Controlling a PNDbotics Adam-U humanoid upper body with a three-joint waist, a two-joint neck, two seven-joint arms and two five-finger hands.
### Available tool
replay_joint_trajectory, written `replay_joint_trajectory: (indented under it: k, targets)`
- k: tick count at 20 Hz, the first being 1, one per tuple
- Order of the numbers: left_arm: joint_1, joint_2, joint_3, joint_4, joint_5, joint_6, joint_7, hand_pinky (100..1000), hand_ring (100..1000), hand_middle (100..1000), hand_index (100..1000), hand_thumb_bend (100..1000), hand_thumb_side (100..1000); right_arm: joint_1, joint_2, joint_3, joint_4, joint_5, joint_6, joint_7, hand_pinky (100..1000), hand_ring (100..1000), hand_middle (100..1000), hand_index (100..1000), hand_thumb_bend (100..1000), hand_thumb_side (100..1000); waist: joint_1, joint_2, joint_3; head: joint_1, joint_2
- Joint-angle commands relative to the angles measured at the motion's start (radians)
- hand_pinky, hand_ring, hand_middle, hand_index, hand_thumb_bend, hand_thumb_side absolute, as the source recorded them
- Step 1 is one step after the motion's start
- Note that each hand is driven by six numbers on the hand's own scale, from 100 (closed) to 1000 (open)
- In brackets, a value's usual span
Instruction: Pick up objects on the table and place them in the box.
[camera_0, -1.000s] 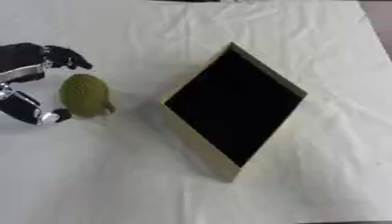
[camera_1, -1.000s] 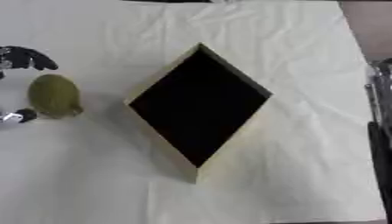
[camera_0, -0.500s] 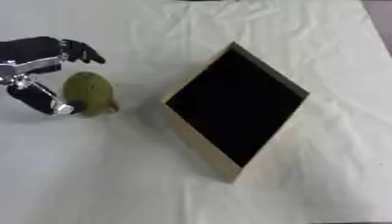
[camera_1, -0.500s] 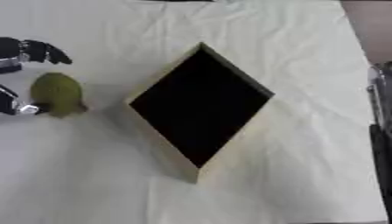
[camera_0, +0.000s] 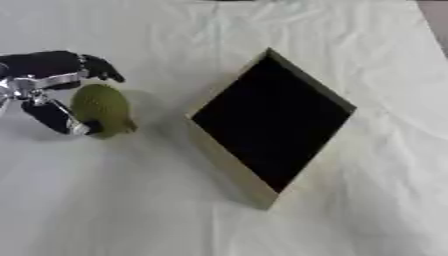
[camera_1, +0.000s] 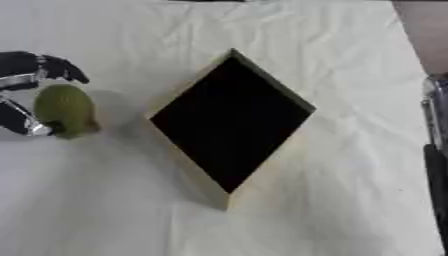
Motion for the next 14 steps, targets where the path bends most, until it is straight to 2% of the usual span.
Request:
replay_joint_trajectory:
  k: [1, 5, 10, 14]
  targets:
    - [-0.008, 0.022, -0.001, -0.008, -0.038, 0.005, -0.023, 728, 768, 740, 873, 370, 100, -0.011, -0.014, -0.004, -0.016, -0.007, -0.001, -0.001, 823, 682, 671, 820, 310, 598, 0.002, -0.021, 0.000, 0.002, -0.008]
    - [-0.007, 0.034, -0.010, -0.033, -0.102, 0.010, -0.040, 646, 701, 656, 806, 320, 100, -0.011, -0.014, -0.004, -0.016, -0.008, -0.002, -0.001, 823, 682, 670, 820, 309, 599, 0.003, -0.022, 0.000, 0.004, -0.010]
    - [-0.003, 0.021, -0.015, -0.050, -0.162, 0.001, -0.024, 490, 586, 542, 716, 250, 100, -0.011, -0.013, -0.004, -0.016, -0.009, -0.002, -0.001, 823, 682, 669, 820, 309, 598, 0.001, -0.023, -0.002, 0.005, -0.011]
    - [-0.001, 0.021, -0.013, -0.088, -0.160, 0.001, 0.013, 468, 563, 523, 697, 201, 100, -0.009, -0.013, -0.004, -0.016, -0.010, -0.002, 0.000, 823, 682, 668, 820, 310, 598, 0.002, -0.023, -0.002, 0.004, -0.010]
